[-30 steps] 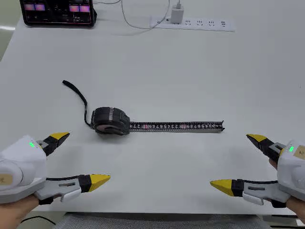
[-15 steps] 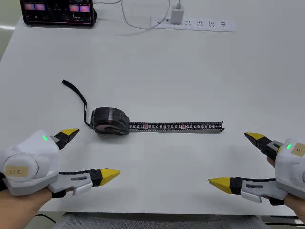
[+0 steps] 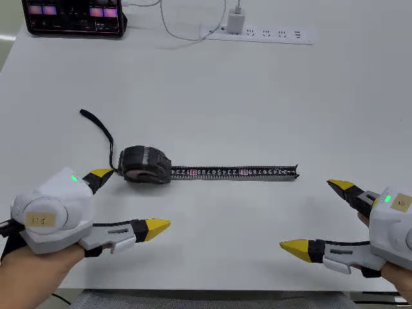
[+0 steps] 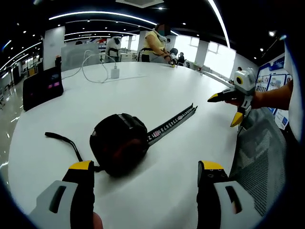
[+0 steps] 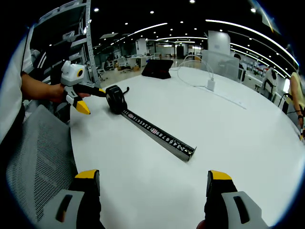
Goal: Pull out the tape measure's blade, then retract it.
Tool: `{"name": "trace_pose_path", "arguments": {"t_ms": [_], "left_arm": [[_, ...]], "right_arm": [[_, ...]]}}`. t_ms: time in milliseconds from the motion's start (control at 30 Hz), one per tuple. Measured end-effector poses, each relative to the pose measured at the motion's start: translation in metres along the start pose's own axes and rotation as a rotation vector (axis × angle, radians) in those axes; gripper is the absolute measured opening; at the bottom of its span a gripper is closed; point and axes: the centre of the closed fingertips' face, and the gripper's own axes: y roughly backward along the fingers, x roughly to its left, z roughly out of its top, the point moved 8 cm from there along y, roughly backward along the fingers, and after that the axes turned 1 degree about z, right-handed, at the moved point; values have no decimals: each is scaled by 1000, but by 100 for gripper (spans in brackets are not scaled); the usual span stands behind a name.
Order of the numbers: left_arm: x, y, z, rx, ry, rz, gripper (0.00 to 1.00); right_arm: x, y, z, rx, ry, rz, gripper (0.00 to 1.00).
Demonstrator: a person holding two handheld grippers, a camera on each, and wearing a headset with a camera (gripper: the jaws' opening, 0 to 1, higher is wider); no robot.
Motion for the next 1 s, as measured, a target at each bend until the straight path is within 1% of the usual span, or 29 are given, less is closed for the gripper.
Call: {"name": "trace_pose_path", "arguments": {"t_ms": [200,367,500,667,1000], "left_arm": [[1,-7,7,-27,26,17,87],[4,-10,10,-39,39,30,87],[4,-12,10,-40,37,40,87],[3,-14,10,-47,58,52,88],[2,-16,11,-48,73,75,87]], "right_arm": [[0,0,1,-1,3,3,92],[-1,0,2,-2,2,2,92],[-1,-1,2,1,5,2,91],[-1,-1,1,4,6,5,91],[-2,-2,3,5,17,6,89]]}}
